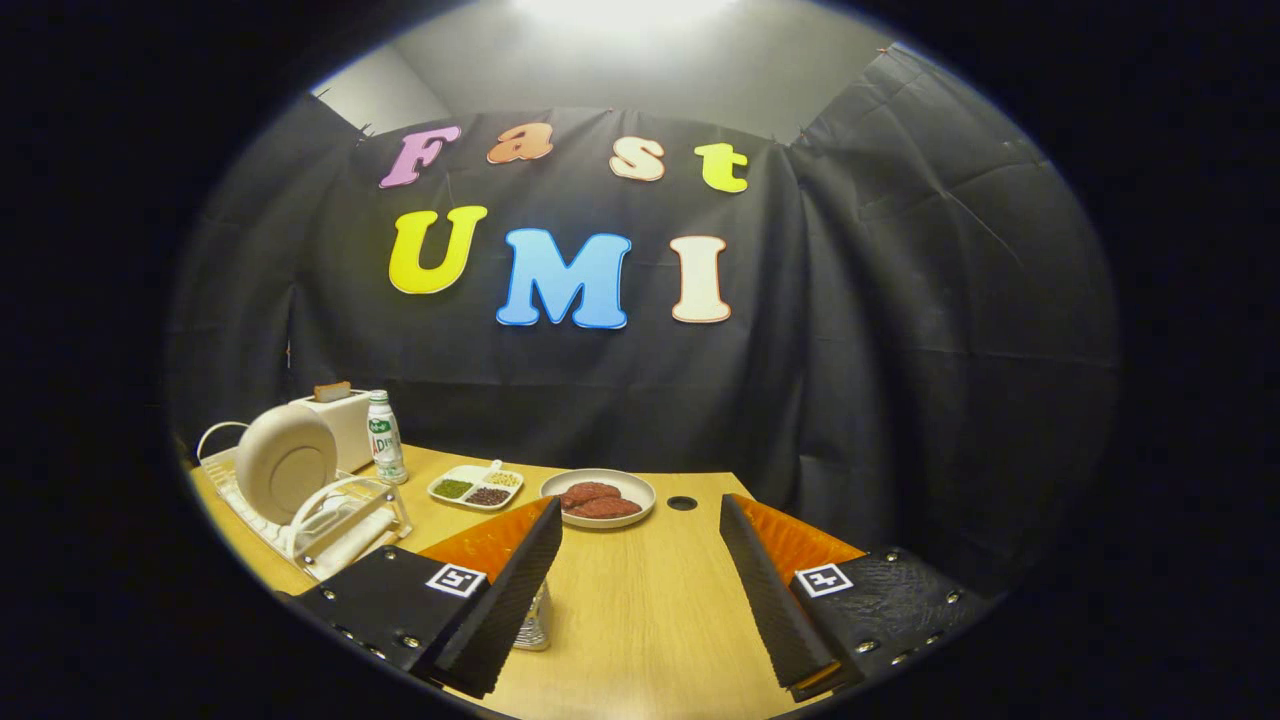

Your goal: Take the plate from the dish rack, then take the spoon from the basket and place it into the plate.

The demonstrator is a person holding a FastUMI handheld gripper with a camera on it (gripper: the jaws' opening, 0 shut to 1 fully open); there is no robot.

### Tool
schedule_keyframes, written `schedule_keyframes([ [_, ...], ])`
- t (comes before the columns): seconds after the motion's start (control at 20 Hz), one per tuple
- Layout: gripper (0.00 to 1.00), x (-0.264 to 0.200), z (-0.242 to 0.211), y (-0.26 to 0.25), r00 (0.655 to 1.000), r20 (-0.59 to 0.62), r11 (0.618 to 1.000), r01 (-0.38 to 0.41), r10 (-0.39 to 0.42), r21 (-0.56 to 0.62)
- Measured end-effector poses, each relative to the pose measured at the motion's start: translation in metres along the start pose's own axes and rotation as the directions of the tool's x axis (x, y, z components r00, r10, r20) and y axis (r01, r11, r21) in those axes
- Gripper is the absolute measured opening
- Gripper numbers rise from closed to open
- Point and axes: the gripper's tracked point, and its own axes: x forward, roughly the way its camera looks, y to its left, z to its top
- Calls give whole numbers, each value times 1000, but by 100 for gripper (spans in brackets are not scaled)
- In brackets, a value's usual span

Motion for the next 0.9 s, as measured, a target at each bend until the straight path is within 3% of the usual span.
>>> schedule_keyframes([
  [0.4,97,-55,49,88,999,-18,999,-28,28,-35],
  [0.9,97,-60,72,240,994,-70,996,-90,88,-28],
])
